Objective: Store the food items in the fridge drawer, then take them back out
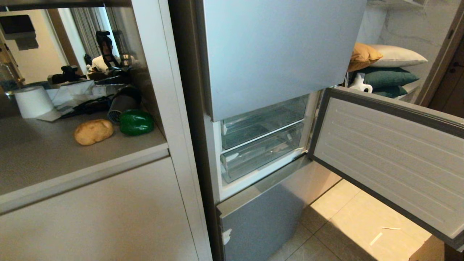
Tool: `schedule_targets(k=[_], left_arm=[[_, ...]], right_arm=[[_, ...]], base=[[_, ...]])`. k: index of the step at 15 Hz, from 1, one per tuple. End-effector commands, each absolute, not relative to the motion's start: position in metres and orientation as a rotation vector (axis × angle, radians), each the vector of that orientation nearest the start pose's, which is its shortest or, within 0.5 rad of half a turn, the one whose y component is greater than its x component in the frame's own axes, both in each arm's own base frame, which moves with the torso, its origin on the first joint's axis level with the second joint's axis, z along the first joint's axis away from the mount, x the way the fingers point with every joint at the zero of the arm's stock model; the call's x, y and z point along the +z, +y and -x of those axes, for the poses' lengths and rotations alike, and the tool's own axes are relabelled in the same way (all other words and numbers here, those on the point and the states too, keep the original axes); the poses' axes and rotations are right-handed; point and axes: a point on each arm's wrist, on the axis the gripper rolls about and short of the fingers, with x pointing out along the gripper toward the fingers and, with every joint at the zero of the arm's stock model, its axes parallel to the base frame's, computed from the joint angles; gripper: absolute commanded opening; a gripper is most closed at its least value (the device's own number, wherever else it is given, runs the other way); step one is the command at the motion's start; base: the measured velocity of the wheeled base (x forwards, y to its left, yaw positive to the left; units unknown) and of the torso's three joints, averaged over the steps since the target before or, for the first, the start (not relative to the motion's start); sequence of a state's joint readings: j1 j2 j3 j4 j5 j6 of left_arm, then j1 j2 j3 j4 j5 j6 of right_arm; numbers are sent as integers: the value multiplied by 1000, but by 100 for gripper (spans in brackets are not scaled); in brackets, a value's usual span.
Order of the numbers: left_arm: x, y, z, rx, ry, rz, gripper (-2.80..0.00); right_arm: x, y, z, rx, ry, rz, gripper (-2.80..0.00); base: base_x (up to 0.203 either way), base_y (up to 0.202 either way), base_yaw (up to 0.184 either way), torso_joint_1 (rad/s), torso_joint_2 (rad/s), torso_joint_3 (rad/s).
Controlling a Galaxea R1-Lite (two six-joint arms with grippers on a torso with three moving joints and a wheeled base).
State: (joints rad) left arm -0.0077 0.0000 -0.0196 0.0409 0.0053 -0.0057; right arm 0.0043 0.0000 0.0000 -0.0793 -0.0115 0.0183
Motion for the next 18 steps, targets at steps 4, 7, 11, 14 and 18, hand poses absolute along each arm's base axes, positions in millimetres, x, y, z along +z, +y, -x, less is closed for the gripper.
schedule_targets(k=[4, 7, 11, 14, 18], left_arm=[[77, 0, 24, -1, 24, 6, -280], [77, 0, 24, -1, 23, 6, -280], [77, 0, 24, -1, 23, 6, -280], [77, 0, 24, -1, 23, 6, -280], [77, 0, 24, -1, 23, 6, -280]], right_arm=[[75, 0, 21, -7, -51, -19, -280], [75, 0, 21, -7, -51, -19, -280], [75, 0, 21, -7, -51, -20, -280], [75, 0, 21, -7, -51, -20, -280], [75, 0, 21, -7, -51, -20, -280]], base=[[0, 0, 0, -133, 304, 164], [0, 0, 0, -139, 317, 171], [0, 0, 0, -142, 320, 173], [0, 0, 0, -151, 352, 200], [0, 0, 0, -161, 389, 222]])
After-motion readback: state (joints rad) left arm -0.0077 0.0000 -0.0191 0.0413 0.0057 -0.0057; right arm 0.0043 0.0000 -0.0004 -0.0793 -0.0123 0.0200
